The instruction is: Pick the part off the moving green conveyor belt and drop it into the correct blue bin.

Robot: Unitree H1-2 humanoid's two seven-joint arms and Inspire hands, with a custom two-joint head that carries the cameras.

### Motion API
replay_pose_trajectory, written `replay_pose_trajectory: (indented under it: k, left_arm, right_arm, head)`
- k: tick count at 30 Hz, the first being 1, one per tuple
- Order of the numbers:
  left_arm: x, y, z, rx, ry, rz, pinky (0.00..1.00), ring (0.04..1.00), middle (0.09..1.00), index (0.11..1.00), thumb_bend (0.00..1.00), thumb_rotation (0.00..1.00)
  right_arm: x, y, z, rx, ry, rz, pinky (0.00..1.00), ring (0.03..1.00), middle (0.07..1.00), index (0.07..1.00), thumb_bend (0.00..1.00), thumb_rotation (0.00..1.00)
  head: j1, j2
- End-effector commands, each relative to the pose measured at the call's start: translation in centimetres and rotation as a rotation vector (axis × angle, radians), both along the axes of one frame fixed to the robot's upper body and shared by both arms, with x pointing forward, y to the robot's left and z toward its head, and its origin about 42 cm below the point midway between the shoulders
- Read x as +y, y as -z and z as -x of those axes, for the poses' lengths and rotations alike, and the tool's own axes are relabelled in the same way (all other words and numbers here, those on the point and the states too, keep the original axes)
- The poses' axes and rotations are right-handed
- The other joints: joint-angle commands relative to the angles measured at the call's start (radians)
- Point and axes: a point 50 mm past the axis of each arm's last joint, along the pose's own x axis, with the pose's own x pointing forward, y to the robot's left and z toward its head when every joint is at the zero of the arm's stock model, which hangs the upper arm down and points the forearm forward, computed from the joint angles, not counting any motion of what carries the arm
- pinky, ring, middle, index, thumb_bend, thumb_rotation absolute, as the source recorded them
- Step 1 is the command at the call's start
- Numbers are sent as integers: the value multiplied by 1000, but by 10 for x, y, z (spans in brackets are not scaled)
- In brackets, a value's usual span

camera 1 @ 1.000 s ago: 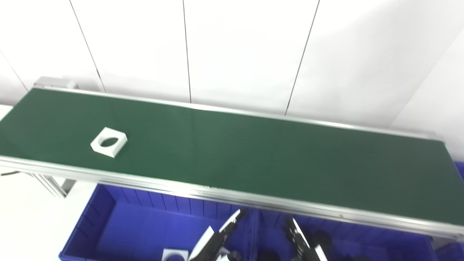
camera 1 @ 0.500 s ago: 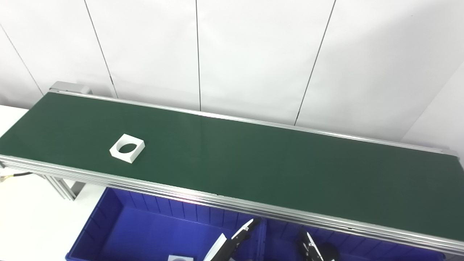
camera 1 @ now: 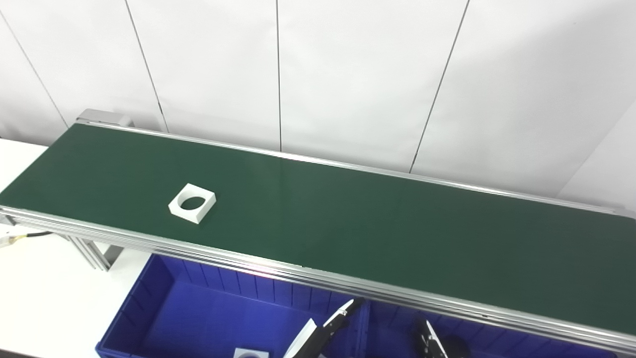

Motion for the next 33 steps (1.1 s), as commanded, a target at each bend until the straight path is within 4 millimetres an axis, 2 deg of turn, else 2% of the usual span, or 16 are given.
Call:
replay_pose_trajectory:
  k: [1, 5, 8, 16, 24, 32, 33]
  left_arm:
    - [-9, -21, -11, -93, -3, 62, 929, 962, 959, 946, 941, 908]
    - [-11, -41, -14, -151, -22, 119, 878, 931, 925, 915, 906, 839]
    - [-10, -55, -15, -183, -26, 165, 835, 897, 894, 891, 950, 789]
    - [-2, -98, -23, -373, 1, 145, 803, 838, 829, 857, 999, 773]
    - [1, -129, -29, -483, 23, 159, 790, 858, 841, 844, 1000, 744]
    - [24, -170, -62, -647, -23, 104, 842, 885, 869, 886, 977, 698]
    - [26, -176, -66, -661, -30, 108, 854, 889, 875, 889, 965, 669]
  right_arm:
    - [2, -9, -10, -71, -6, -34, 973, 981, 1000, 1000, 862, 923]
    - [2, -9, -13, -73, -9, -22, 968, 977, 1000, 1000, 857, 934]
    - [3, -9, -14, -75, -13, -20, 959, 968, 1000, 1000, 847, 944]
    - [6, -8, -15, -72, -15, -31, 979, 967, 1000, 1000, 851, 936]
    - [6, -10, -16, -75, -19, -37, 982, 968, 1000, 1000, 858, 933]
    - [9, -11, -15, -79, -24, -42, 980, 960, 1000, 1000, 869, 923]
    - [9, -11, -15, -79, -25, -41, 981, 960, 1000, 1000, 863, 923]
  head:
    - [12, -2]
    - [28, -6]
    - [26, -7]
    - [20, 0]
    - [26, 5]
    - [28, 10]
    - [28, 10]
